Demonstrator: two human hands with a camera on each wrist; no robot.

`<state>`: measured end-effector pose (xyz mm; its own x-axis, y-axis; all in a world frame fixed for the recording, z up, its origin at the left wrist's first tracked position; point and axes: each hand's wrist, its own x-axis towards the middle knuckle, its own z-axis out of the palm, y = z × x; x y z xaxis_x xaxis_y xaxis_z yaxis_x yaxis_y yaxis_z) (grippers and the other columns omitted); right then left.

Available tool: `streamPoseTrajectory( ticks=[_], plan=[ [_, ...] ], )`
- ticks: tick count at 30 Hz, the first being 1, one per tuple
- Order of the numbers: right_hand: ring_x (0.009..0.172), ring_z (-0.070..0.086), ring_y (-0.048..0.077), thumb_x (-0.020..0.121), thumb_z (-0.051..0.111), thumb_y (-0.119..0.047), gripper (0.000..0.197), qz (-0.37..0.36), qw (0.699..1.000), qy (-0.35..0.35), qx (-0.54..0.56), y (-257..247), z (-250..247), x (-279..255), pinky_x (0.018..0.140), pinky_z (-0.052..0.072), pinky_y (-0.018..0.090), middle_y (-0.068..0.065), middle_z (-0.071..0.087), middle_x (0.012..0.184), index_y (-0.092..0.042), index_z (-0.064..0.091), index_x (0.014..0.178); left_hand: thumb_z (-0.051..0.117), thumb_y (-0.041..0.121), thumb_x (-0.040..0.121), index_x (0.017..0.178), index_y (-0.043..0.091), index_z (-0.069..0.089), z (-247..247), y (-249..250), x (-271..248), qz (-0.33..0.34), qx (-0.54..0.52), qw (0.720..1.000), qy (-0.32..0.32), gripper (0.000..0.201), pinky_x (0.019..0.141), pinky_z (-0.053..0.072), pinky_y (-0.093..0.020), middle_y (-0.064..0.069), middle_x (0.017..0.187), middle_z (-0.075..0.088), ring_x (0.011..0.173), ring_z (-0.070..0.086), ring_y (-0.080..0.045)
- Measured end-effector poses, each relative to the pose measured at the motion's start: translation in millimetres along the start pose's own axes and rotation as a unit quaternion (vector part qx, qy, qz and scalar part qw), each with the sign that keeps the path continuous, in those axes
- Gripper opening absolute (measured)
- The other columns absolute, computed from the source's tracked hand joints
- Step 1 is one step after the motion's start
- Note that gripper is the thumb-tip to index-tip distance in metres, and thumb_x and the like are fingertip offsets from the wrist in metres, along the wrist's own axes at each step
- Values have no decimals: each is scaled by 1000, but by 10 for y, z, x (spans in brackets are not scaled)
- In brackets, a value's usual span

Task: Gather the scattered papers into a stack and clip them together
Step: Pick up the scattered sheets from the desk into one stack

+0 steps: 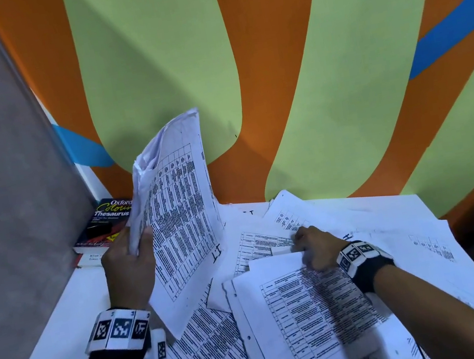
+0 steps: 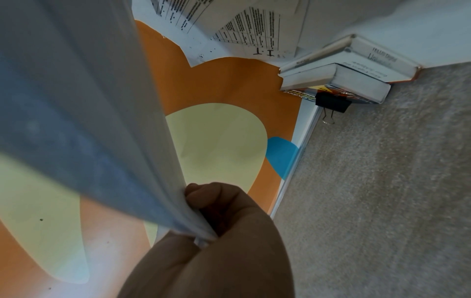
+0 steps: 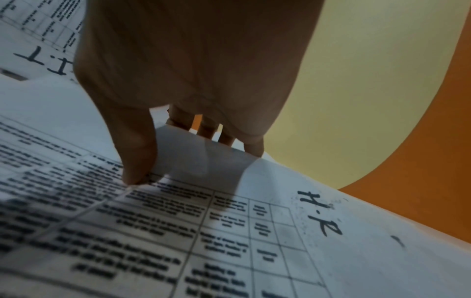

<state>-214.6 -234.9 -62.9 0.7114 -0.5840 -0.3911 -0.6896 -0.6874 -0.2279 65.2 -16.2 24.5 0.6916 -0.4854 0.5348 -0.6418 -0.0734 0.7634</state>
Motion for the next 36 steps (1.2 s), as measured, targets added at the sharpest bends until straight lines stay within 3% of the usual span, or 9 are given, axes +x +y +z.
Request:
streamPoseTrajectory(
  ticks=[4, 7, 13, 16, 20, 24, 28, 33, 36],
  plan=[
    [89, 58, 29, 74, 61, -7, 15, 20, 1000, -10, 12, -96, -92, 13, 75, 48, 34, 6, 54, 101, -20, 68, 73, 62, 8, 88, 77, -11, 60, 17, 8, -4, -2, 2, 1000, -3, 22, 58, 32, -25, -7, 65, 50, 62, 44, -20],
    [67, 52, 21, 63, 64, 2, 41, -2, 999, 19, 49, -32, -70, 29, 64, 46, 30, -5, 44, 64, -25, 41, 43, 62, 6, 88, 79, -11, 62, 4, -23, 11, 10, 1, 1000, 1, 19, 54, 33, -13, -7, 67, 53, 63, 46, -20],
    [66, 58, 4, 71, 72, 3, 45, 6, 988, 100, 118, 81, -356, -203, 68, 48, 30, -6, 60, 71, -33, 50, 55, 63, 10, 87, 52, 2, 41, -17, -256, 97, -67, -4, 998, 16, 43, 48, 29, -27, -8, 42, 41, 43, 42, -5],
    [54, 55, -5, 71, 74, 8, 33, 2, 958, 185, 220, 78, -823, -440, 60, 45, 24, -5, 60, 65, -18, 58, 58, 64, 12, 86, 52, 1, 41, 16, -283, 122, -140, -31, 989, 16, 43, 41, 27, -14, -2, 45, 40, 37, 42, 4],
    [51, 44, 1, 76, 75, -2, 23, -26, 895, 278, 348, -37, -1436, -772, 52, 33, 16, -6, 53, 59, -3, 56, 62, 65, 19, 86, 60, -1, 49, 159, -273, 134, -204, -92, 975, 0, 37, 49, 32, -26, -7, 55, 47, 51, 43, -15],
    [60, 62, -6, 85, 61, 5, 12, -41, 799, 330, 501, -92, -1558, -803, 58, 47, 9, -15, 71, 66, -6, 66, 85, 63, 17, 88, 58, 10, 45, 381, -129, 134, -189, -118, 973, -57, 35, 46, 33, -25, -3, 52, 43, 57, 46, -16],
    [65, 67, 1, 88, 58, 3, 18, 15, 729, 327, 601, -122, -1391, -660, 56, 51, 12, -4, 74, 81, 5, 63, 106, 56, 8, 91, 94, 8, 61, 545, 137, 72, -151, -192, 963, -114, 6, 65, 42, -15, -8, 82, 64, 77, 61, -5],
    [84, 58, 23, 87, 63, -2, 21, 81, 742, 331, 578, -265, -1053, -524, 74, 46, 35, 17, 69, 96, 7, 66, 106, 56, 70, 71, 100, 36, 60, 655, 185, -53, -181, -236, 927, -228, 45, 80, 47, -28, 17, 96, 66, 93, 61, -8],
    [97, 62, 27, 90, 62, -9, 16, 83, 755, 286, 584, -322, -809, -464, 89, 47, 39, 12, 71, 107, -2, 68, 103, 75, 49, 69, 90, 32, 64, 703, 215, -134, -209, -253, 897, -295, 29, 72, 53, -20, 22, 80, 72, 89, 67, -4]
  ],
)
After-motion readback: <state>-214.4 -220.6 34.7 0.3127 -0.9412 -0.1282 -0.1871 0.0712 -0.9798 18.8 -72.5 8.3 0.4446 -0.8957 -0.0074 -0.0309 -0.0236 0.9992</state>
